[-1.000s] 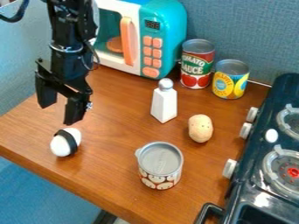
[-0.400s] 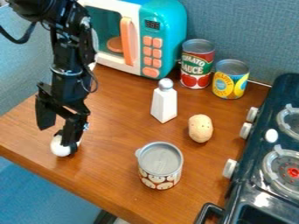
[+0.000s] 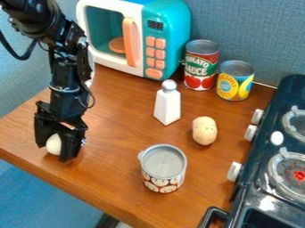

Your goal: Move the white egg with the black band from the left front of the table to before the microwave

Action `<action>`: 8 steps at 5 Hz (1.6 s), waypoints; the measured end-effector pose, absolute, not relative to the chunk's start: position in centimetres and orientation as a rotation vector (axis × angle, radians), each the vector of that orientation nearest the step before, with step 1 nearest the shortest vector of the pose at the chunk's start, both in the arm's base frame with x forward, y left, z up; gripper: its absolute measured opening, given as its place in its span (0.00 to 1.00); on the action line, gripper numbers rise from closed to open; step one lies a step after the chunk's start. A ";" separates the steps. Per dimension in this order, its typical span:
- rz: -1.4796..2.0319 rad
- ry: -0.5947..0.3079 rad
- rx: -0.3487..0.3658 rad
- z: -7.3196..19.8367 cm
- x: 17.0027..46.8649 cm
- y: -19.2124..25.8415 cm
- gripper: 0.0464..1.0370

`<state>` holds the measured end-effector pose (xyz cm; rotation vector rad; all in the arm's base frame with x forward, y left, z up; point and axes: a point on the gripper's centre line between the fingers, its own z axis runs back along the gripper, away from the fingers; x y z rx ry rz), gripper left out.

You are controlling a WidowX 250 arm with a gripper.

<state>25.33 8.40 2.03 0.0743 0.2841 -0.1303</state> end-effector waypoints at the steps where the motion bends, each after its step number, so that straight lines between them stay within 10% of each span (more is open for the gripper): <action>1: -0.131 0.283 0.047 1.3 26.2 8.2 0.91; 2: -0.126 0.269 0.048 1.3 26.3 8.2 0.71; 5: -0.184 0.028 -0.004 8.1 29.2 7.1 0.67; 8: 0.077 -0.088 0.068 4.7 38.1 9.5 0.67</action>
